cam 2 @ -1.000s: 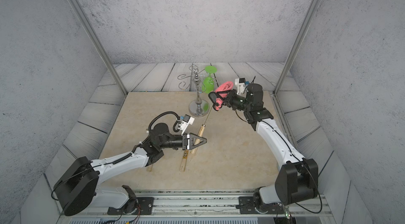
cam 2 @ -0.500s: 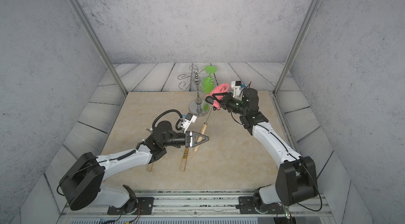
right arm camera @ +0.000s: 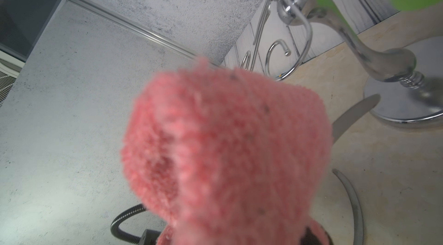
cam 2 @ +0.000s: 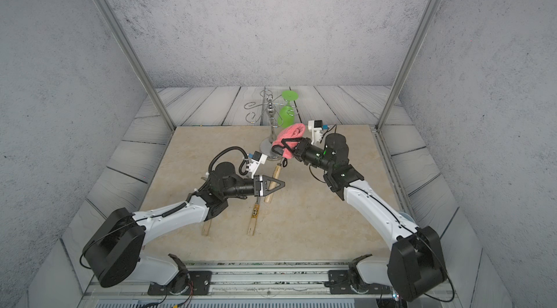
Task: Wipe small sickles with rags
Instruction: Wipe the small sickle.
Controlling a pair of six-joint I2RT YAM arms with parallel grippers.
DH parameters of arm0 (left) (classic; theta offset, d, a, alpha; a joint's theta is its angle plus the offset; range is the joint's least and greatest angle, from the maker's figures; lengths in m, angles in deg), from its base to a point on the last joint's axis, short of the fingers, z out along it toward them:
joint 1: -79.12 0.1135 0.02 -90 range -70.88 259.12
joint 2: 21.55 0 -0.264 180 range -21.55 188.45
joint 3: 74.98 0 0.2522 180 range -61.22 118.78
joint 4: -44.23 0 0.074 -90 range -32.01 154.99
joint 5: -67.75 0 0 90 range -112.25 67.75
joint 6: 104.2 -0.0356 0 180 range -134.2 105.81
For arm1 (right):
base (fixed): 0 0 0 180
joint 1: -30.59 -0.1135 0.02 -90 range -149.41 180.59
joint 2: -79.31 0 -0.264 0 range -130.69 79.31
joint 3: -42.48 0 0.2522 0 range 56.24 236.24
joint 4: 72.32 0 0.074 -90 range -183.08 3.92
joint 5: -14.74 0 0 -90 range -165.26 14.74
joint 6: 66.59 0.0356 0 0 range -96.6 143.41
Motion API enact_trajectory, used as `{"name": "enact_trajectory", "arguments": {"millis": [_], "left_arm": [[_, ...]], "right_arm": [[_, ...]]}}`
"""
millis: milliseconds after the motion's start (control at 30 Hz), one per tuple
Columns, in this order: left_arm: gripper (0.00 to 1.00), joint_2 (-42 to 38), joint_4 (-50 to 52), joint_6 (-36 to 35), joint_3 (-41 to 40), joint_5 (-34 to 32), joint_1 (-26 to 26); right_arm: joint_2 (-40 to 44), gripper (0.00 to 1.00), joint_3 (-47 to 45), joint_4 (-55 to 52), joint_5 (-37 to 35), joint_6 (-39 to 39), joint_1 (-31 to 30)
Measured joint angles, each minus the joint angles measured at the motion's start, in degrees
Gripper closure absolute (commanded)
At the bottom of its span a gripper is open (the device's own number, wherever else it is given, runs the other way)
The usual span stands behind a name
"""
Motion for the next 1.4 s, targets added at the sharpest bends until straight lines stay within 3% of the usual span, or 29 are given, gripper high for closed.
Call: {"name": "enact_trajectory", "arguments": {"millis": [333, 533, 633, 800, 1000, 1233, 1400], "left_arm": [[1.0, 0.0, -2.29, 1.03, 0.59, 1.16, 1.75], [1.0, -1.9, -8.39, 1.95, -0.22, 0.37, 2.73], [1.0, -4.66, -9.81, 2.23, -1.09, 0.33, 2.91], [1.0, -7.39, -9.94, 2.21, -1.4, 0.83, 2.56], [1.0, -7.32, -8.68, 1.07, -1.99, 0.83, 0.87], [1.0, -5.18, -6.12, -2.08, -1.68, 0.81, -0.52], [1.0, -4.02, -5.99, -3.85, -1.18, 0.79, -0.76]], "right_arm": [[5.95, 0.91, -2.03, -5.27, 1.84, -3.39, -0.61], [12.87, 0.9, -0.5, -15.32, 5.2, -5.97, 11.87], [10.88, 0.91, 4.44, -22.4, 6.6, -10.16, 16.55], [2.78, 0.91, 9.79, -26.53, 11.65, -16.61, 16.7], [-5.07, 0.92, 10.08, -22.1, 20.24, -17.14, 16.37], [-5.86, 0.91, 10.08, -8.15, 27.15, -10.49, 14.95], [-6.49, 0.91, 10.08, -2.58, 28.24, -6.34, 13.64]]}}
